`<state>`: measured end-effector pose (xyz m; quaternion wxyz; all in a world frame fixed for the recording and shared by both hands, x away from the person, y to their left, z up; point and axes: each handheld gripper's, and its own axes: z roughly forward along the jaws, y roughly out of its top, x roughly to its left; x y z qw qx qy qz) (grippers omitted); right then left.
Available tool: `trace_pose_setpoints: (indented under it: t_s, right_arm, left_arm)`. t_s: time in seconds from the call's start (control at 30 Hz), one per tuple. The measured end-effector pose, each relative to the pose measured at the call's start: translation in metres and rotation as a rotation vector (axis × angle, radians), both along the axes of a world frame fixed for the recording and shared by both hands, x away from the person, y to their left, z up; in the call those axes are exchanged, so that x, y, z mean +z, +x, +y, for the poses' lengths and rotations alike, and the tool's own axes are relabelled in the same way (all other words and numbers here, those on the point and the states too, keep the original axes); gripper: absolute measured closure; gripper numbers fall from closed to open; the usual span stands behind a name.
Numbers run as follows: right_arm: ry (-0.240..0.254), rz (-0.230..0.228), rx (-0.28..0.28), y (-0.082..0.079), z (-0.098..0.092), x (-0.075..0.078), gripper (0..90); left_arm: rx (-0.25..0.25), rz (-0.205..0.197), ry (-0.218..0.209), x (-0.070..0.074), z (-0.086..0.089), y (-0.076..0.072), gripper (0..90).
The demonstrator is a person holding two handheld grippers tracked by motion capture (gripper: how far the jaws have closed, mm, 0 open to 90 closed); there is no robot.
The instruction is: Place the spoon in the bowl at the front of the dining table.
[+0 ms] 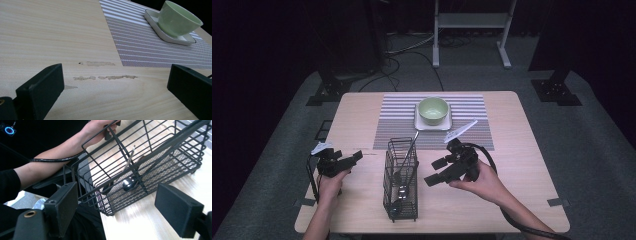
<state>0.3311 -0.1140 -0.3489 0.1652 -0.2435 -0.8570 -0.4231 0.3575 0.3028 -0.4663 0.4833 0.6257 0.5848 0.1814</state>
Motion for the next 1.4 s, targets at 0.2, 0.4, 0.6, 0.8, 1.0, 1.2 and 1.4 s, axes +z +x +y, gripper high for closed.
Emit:
trace_pose_setpoints:
  t_s: [0.2,0.4,0.6,0.8,1.0,1.2,1.4]
  right_arm:
    - [-0.012,0.007,-0.001,0.003,0.010,0.001,21.5]
    - [-0.013,0.009,-0.008,0.007,0.014,0.002,24.6]
    - [-0.033,0.004,0.007,0.011,0.021,0.006,33.8]
    - [-0.060,0.008,0.013,0.015,0.028,0.004,44.5]
    - [-0.054,0.005,0.001,0.020,0.029,0.002,53.2]
    - [-0.045,0.003,-0.006,0.023,0.030,0.004,65.5]
    - [-0.043,-0.020,-0.010,0.022,0.033,0.007,77.9]
  left_arm:
    - [-0.002,-0.003,0.000,0.000,0.001,0.000,0.0]
    - [-0.002,-0.003,0.000,0.000,0.001,0.000,0.0]
    - [0.000,-0.004,-0.001,0.001,0.001,0.000,0.0]
    - [0.002,-0.001,0.000,0.001,0.001,-0.001,0.0]
    - [0.006,-0.001,-0.005,0.001,0.002,0.000,0.0]
    - [0.007,-0.003,0.001,0.001,0.002,-0.001,0.0]
    - [0.007,-0.005,0.006,0.002,0.001,-0.001,0.0]
